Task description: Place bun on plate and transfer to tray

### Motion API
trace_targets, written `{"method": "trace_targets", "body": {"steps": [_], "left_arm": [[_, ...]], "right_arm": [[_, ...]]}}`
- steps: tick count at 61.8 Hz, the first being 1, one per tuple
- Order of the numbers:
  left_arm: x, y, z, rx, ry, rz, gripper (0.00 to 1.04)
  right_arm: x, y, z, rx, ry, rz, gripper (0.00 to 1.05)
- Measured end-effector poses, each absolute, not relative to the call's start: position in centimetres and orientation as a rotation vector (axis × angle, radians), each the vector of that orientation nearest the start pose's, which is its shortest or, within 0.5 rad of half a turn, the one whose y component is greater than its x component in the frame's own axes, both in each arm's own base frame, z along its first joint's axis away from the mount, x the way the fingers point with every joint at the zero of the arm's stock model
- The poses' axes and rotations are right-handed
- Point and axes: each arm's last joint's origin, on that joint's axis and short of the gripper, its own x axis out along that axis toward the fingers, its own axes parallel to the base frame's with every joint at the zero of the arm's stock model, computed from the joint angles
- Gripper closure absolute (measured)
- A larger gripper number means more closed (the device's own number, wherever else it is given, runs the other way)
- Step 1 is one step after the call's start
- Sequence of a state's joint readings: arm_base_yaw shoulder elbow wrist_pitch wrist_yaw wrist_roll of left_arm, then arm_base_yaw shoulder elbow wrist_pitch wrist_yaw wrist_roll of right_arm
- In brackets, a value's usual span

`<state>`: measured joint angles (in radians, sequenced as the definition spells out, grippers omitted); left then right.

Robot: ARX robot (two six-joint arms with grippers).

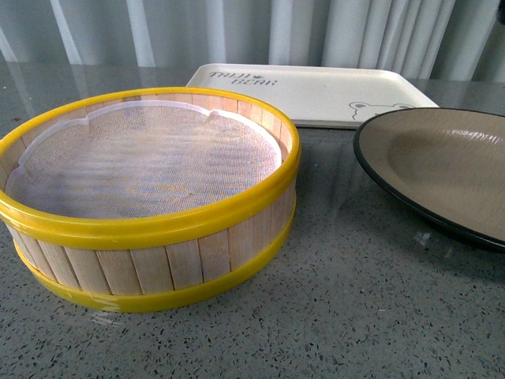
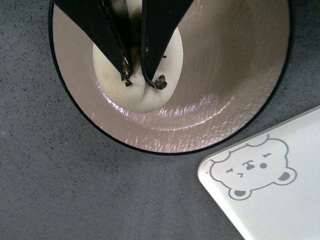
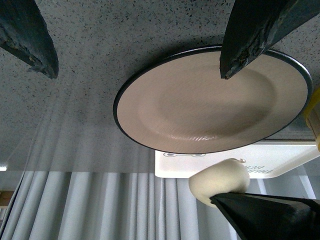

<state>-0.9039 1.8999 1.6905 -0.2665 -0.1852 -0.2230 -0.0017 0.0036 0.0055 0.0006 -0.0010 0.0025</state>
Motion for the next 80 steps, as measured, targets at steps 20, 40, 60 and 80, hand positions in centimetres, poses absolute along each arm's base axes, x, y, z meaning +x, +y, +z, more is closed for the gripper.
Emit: {"method": "trace_targets", "body": {"steps": [20, 40, 60, 80], "left_arm": [[27.8, -37.0, 28.9, 0.098, 0.505, -0.657, 1.01], [28.3, -37.7, 26.5, 0.187, 0.517, -0.623, 1.01], [28.5, -37.7, 25.9, 0.25, 0.512, -0.611, 1.01], [28.5, -37.6, 25.6, 0.298, 0.531, -0.626, 0.83]], "right_arm": [[9.8, 0.0, 16.5, 0.002, -0.002, -0.001, 0.09], [9.8, 0.0, 16.5, 0.002, -0.002, -0.001, 0.09], [9.8, 0.0, 16.5, 0.002, -0.002, -0.001, 0.09], [9.8, 0.0, 16.5, 0.002, -0.002, 0.0, 0.09]]}}
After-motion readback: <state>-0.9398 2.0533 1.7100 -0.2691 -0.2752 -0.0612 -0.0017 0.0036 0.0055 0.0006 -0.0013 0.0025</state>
